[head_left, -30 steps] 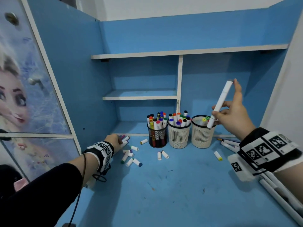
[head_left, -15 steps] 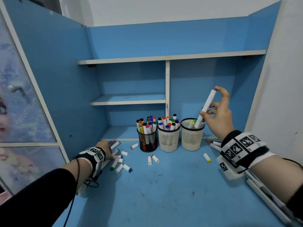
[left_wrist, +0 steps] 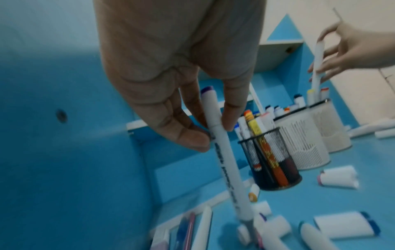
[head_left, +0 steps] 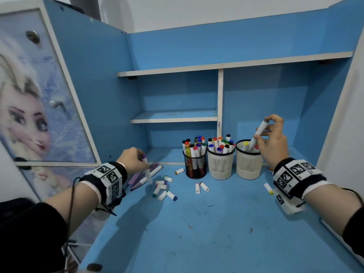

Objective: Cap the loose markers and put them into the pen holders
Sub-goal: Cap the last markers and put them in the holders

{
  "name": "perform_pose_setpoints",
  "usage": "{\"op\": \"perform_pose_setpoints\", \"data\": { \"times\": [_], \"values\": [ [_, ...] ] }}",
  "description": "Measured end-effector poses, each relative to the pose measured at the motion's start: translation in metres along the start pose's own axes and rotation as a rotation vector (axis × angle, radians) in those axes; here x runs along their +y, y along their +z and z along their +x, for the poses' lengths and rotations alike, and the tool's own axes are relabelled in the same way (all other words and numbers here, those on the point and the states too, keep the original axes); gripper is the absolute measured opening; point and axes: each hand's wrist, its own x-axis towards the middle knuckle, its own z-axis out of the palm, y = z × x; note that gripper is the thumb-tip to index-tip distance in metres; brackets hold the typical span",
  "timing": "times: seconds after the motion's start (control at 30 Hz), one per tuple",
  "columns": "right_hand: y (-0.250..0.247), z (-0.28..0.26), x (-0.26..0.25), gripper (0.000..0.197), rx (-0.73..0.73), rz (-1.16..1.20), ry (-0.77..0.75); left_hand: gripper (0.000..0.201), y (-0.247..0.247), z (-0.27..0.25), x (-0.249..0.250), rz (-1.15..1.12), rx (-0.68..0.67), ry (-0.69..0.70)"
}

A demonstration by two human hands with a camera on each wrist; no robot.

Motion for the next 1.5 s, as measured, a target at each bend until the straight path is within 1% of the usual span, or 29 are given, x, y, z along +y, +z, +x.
{"op": "perform_pose_setpoints", "data": {
  "times": [0.03, 0.13, 0.23, 0.3, 0.4, 0.47, 0.53, 0.6, 0.73, 0.8, 0.87, 0.93, 0.97, 1.03, 1.13, 1.2, 1.27, 1.3, 1.37, 1.43, 1.5],
  "values": [
    [0.001, 0.000, 0.002, 0.047, -0.010, -0.020, 0.000, 0.006, -0.006, -0.005, 0.001, -0.029, 0.016, 0.020],
    [0.004, -0.001, 0.008, 0.038, -0.045, -0.099, -0.011, 0.011, -0.021, -0.021, 0.000, -0.149, 0.036, 0.070],
    [0.007, -0.002, 0.012, 0.029, -0.078, -0.206, -0.013, 0.014, -0.027, -0.039, -0.004, -0.294, 0.031, 0.081],
    [0.009, -0.001, 0.019, 0.022, -0.099, -0.277, -0.004, 0.015, -0.026, -0.052, -0.005, -0.435, 0.010, 0.054],
    [0.012, 0.001, 0.028, 0.013, -0.152, -0.412, 0.029, 0.013, -0.017, -0.079, 0.000, -0.705, -0.047, -0.008],
    [0.012, 0.002, 0.029, 0.014, -0.185, -0.473, 0.068, 0.012, -0.005, -0.096, 0.002, -0.835, -0.091, -0.061],
    [0.012, 0.003, 0.026, 0.016, -0.188, -0.485, 0.074, 0.011, 0.010, -0.110, 0.001, -0.922, -0.128, -0.113],
    [0.013, 0.002, 0.018, 0.016, -0.153, -0.474, 0.022, 0.010, 0.028, -0.123, -0.002, -0.983, -0.156, -0.165],
    [0.017, -0.006, -0.008, 0.019, -0.058, -0.389, -0.172, 0.011, 0.064, -0.145, -0.004, -1.097, -0.199, -0.247],
    [0.023, -0.013, -0.024, 0.018, -0.053, -0.341, -0.279, 0.010, 0.079, -0.154, -0.003, -1.180, -0.209, -0.275],
    [0.031, -0.022, -0.040, 0.016, -0.093, -0.303, -0.374, 0.010, 0.092, -0.160, 0.001, -1.252, -0.216, -0.277],
    [0.042, -0.033, -0.051, 0.015, -0.184, -0.278, -0.434, 0.009, 0.104, -0.165, 0.006, -1.311, -0.204, -0.272],
    [0.048, -0.039, -0.054, 0.015, -0.253, -0.272, -0.456, 0.010, 0.108, -0.167, 0.008, -1.332, -0.191, -0.268],
    [0.061, -0.047, -0.057, 0.016, -0.440, -0.306, -0.468, 0.011, 0.115, -0.169, 0.012, -1.348, -0.157, -0.245],
    [0.083, -0.054, -0.053, 0.021, -0.775, -0.440, -0.396, 0.012, 0.121, -0.168, 0.011, -1.344, -0.104, -0.211],
    [0.098, -0.058, -0.048, 0.024, -0.981, -0.540, -0.307, 0.012, 0.123, -0.168, 0.010, -1.335, -0.086, -0.193],
    [0.112, -0.062, -0.044, 0.024, -1.151, -0.636, -0.220, 0.012, 0.125, -0.169, 0.009, -1.333, -0.085, -0.171],
    [0.118, -0.063, -0.043, 0.024, -1.202, -0.665, -0.184, 0.012, 0.125, -0.169, 0.008, -1.334, -0.090, -0.160],
    [0.129, -0.063, -0.043, 0.024, -1.229, -0.676, -0.138, 0.012, 0.126, -0.169, 0.006, -1.344, -0.103, -0.142],
    [0.142, -0.061, -0.045, 0.025, -1.221, -0.654, -0.132, 0.012, 0.126, -0.167, 0.005, -1.362, -0.106, -0.136],
    [0.155, -0.060, -0.049, 0.023, -1.241, -0.640, -0.163, 0.012, 0.127, -0.166, 0.004, -1.380, -0.100, -0.138]
  ]
}}
